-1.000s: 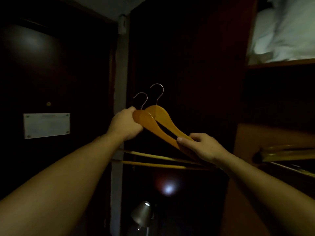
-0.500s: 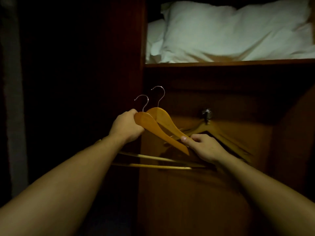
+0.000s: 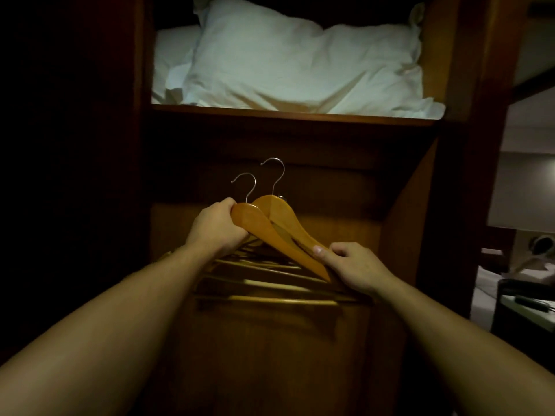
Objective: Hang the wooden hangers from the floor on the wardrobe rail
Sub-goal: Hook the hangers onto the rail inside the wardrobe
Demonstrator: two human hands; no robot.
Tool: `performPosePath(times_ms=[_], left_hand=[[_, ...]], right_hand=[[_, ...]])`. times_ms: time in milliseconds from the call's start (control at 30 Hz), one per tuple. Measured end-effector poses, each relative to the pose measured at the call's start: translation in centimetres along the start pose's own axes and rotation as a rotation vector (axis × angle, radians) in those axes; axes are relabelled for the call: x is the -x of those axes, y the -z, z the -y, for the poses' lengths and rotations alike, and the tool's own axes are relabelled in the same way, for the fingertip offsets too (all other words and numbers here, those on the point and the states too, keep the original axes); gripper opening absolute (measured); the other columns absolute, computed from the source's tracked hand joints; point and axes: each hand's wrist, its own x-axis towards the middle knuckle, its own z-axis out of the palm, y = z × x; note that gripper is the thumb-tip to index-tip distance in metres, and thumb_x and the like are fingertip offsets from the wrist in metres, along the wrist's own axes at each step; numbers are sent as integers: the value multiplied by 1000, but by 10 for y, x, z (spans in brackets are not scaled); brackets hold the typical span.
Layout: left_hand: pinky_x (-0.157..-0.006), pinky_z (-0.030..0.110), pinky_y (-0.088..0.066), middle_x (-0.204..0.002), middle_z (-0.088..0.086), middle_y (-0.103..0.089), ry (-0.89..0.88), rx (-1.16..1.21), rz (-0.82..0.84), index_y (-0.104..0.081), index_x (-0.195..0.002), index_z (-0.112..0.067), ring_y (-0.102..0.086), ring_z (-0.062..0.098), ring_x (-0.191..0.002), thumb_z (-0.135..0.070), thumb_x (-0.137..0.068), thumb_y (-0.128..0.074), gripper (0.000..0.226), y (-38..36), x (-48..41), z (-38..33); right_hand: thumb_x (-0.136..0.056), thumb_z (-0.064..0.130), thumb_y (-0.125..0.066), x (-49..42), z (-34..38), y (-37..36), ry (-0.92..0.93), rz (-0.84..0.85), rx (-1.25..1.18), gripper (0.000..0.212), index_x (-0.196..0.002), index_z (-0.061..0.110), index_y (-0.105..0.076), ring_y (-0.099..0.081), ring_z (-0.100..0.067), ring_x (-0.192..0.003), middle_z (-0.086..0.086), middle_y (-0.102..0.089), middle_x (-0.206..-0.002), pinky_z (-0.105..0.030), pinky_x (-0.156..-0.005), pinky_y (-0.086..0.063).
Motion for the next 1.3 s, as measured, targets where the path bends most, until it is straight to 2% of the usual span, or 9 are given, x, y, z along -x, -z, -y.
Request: performPosePath(times_ms=[133, 200, 333, 467, 667, 967, 1067, 1167, 1300], left_hand=[[-74, 38, -54, -84, -4, -62, -8, 17, 54, -57, -98, -26, -61, 16, -79, -27, -78, -80, 31, -18, -3, -18], [-70, 36, -52, -83, -4, -62, -18, 24, 61, -57, -94, -27, -61, 15, -76, -25, -77, -80, 29, -25, -7, -23], [-59, 28, -47, -78, -4, -63, -43, 38, 79, -54, -87, -30, -61, 12, -69, -19, -79, -77, 27, -36, -20, -24], [-66, 35, -53, -83, -1, -64, -55, 60, 126, -56, -94, -27, -62, 16, -73, -18, -80, -76, 26, -47, -34, -14], [-69, 36, -53, -84, 0, -64, -100, 122, 189, -58, -96, -25, -62, 18, -76, -20, -81, -76, 25, -63, -65, 13], [-57, 28, -40, -83, -5, -61, -174, 169, 248, -55, -97, -30, -59, 13, -73, -22, -77, -78, 32, -87, -117, 43], [-60, 29, -44, -85, -4, -62, -191, 183, 275, -55, -101, -28, -60, 14, -75, -22, -77, -79, 34, -99, -123, 48], [-70, 37, -53, -88, -2, -62, -216, 192, 291, -55, -102, -26, -61, 17, -78, -25, -78, -79, 33, -110, -127, 50], [-76, 44, -55, -92, 1, -61, -207, 203, 294, -56, -107, -23, -62, 22, -81, -22, -78, -78, 36, -117, -134, 49]], right_hand=[[-92, 67, -46, 4, -24, 9, -12, -13, -7, 49, -81, 24, -67, -68, -19, -78, 0, -70, -82, -42, -74, -55], [-92, 67, -46, 4, -32, 11, -20, -29, -20, 49, -79, 25, -67, -67, -17, -76, 2, -69, -80, -37, -69, -53], [-91, 69, -46, -1, -41, 12, -51, -50, -34, 49, -77, 27, -67, -68, -15, -74, 3, -70, -79, -37, -69, -54], [-89, 71, -46, -12, -45, 4, -85, -64, -25, 50, -79, 27, -68, -69, -14, -73, 3, -71, -79, -40, -72, -57], [-89, 72, -44, -35, -43, -13, -133, -103, 16, 52, -78, 26, -67, -67, -16, -75, 2, -69, -80, -37, -69, -54], [-92, 69, -45, -61, -36, -31, -217, -160, 27, 52, -80, 23, -65, -66, -18, -77, -1, -69, -84, -34, -67, -49], [-92, 69, -45, -64, -41, -34, -255, -156, 28, 49, -78, 26, -64, -66, -15, -76, 2, -68, -83, -30, -65, -49], [-90, 71, -45, -68, -47, -35, -275, -163, 41, 50, -74, 28, -63, -65, -14, -73, 4, -66, -79, -29, -63, -46], [-89, 72, -46, -78, -56, -34, -285, -175, 36, 51, -72, 27, -63, -64, -14, -72, 4, -65, -77, -30, -62, -46]])
